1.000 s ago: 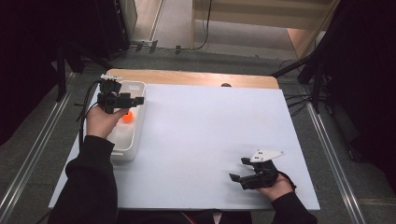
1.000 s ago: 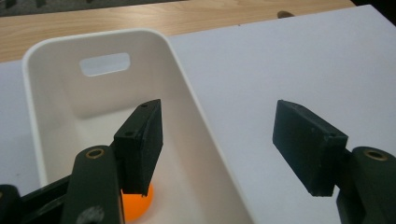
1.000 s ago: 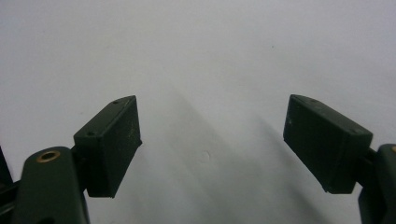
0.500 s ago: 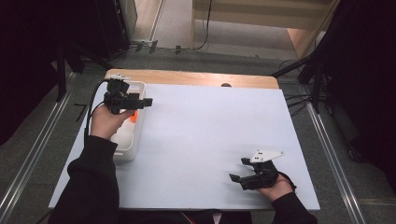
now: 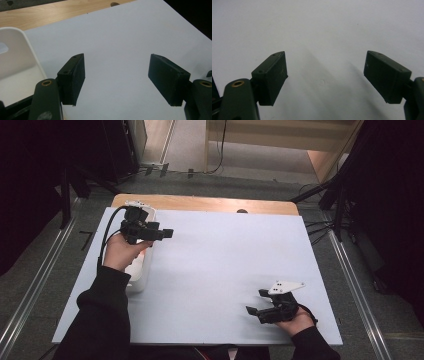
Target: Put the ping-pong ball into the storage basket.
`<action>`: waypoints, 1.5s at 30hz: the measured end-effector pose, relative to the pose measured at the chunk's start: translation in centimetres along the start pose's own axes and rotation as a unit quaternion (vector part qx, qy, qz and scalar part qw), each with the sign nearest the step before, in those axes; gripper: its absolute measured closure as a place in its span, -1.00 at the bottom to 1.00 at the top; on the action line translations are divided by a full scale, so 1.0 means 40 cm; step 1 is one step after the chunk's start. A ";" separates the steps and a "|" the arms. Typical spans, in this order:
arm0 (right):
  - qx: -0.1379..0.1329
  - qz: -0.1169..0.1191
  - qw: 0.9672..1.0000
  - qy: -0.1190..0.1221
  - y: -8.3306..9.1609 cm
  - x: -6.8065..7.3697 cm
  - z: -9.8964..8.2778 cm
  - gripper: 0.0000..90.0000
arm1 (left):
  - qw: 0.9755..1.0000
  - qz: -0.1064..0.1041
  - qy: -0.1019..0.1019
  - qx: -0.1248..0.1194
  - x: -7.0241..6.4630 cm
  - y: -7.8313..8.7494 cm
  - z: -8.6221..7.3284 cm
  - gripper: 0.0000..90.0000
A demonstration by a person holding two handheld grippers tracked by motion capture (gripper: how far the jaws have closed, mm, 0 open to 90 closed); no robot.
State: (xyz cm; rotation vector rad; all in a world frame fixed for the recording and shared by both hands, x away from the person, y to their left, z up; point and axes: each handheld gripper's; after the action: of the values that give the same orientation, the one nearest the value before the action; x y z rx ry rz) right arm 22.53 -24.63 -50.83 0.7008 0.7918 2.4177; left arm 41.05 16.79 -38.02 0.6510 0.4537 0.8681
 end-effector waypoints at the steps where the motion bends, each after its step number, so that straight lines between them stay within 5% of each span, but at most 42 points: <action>1: 0.000 0.000 1.000 0.000 0.000 0.000 0.000 -0.61 | 1.000 -0.003 -0.002 0.002 -0.003 -0.001 0.000 -0.33; 12: 0.000 0.000 1.000 -0.003 -0.001 0.001 0.001 -0.61 | 0.999 -0.030 -0.011 0.008 -0.031 -0.016 -0.002 -0.33; 34: -0.002 -0.001 1.000 -0.001 0.002 -0.001 0.001 -0.61 | 0.998 -0.046 -0.048 0.012 -0.088 -0.020 -0.020 -0.33; 45: -0.002 0.000 1.000 0.000 0.003 -0.003 0.000 -0.61 | 0.995 -0.077 -0.055 0.013 -0.113 -0.013 -0.038 -0.33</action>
State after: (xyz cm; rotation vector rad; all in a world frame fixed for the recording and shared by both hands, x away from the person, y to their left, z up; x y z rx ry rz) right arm 22.58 -24.77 -50.78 0.6989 0.7875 2.4186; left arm 37.84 13.38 -38.98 0.6745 0.4104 0.6777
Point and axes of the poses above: each handheld gripper's, and its own axes: y roughly backward along the jaws, z roughly out of its top, x roughly to its left, and after that the axes turned 11 degrees about z, right-handed
